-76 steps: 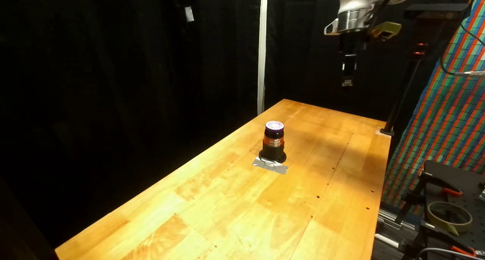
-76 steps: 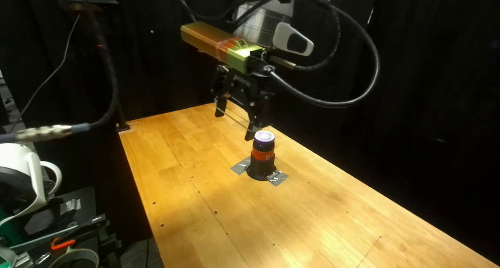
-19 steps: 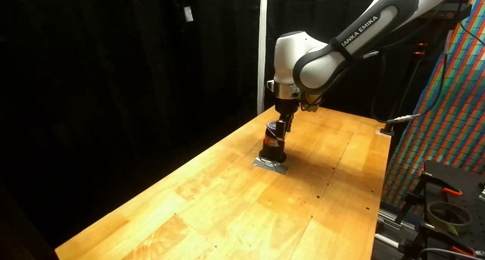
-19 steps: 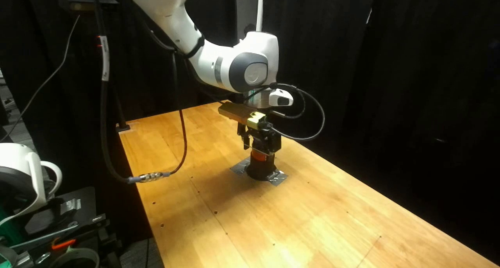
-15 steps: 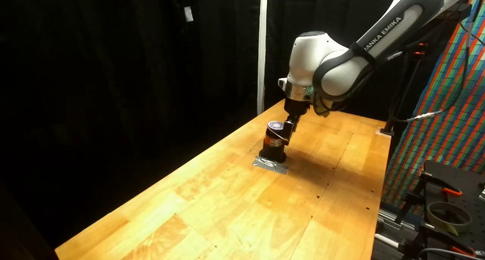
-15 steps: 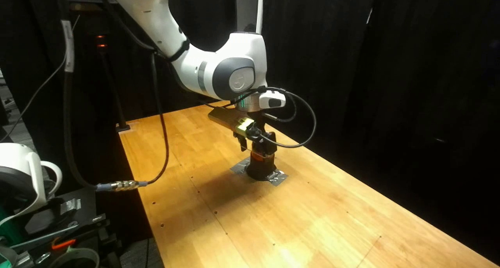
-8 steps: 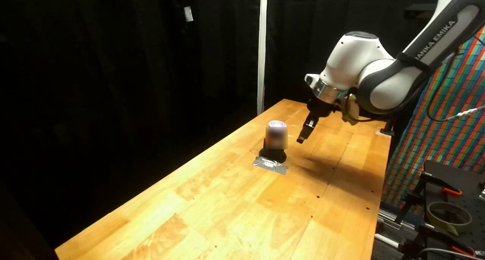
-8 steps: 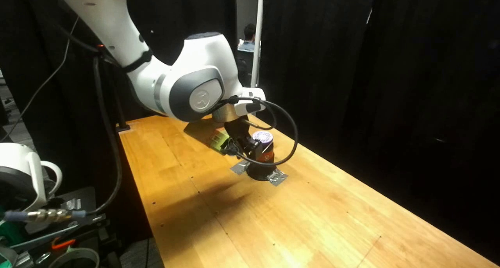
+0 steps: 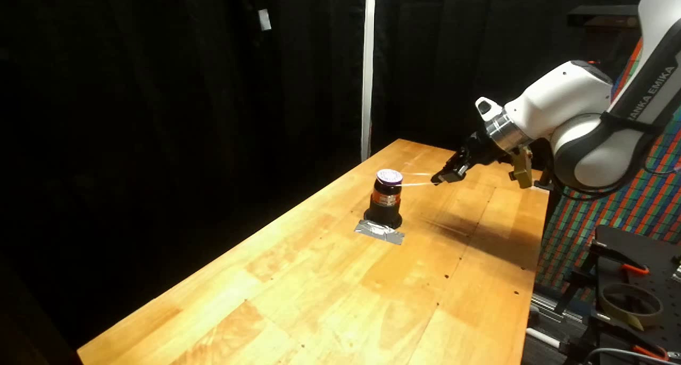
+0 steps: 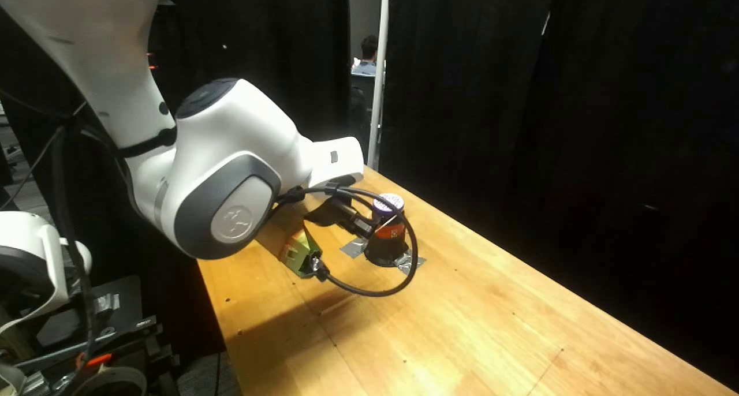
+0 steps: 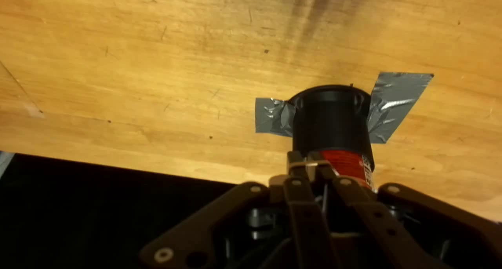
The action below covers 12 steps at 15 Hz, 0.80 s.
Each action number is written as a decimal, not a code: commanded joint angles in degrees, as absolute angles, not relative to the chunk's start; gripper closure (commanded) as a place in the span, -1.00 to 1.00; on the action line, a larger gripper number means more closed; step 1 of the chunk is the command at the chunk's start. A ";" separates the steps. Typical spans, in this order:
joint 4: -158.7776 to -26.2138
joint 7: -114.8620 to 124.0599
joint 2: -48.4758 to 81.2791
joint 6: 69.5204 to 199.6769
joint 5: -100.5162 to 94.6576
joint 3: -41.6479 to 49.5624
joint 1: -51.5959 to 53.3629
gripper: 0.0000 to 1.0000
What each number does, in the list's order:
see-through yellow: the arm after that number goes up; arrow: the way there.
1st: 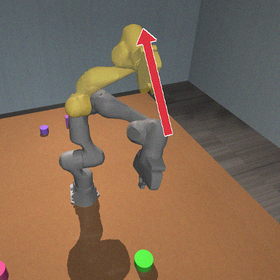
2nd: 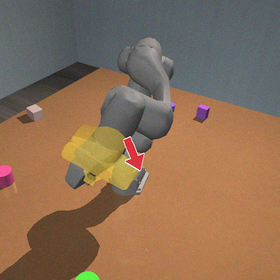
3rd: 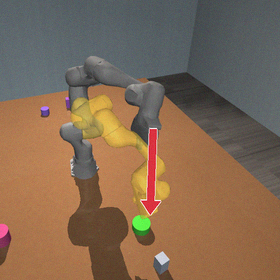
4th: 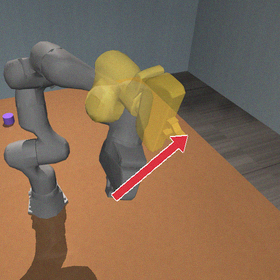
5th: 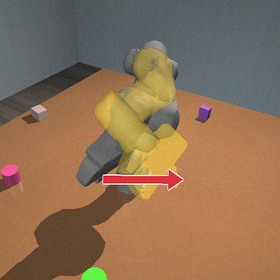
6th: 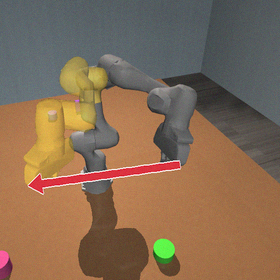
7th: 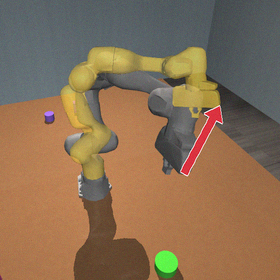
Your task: Put the rubber band on the jar.
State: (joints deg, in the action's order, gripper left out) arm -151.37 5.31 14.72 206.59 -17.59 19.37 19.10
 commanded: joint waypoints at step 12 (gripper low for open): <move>-151.27 -2.42 28.18 242.06 0.08 -0.95 8.24 0.73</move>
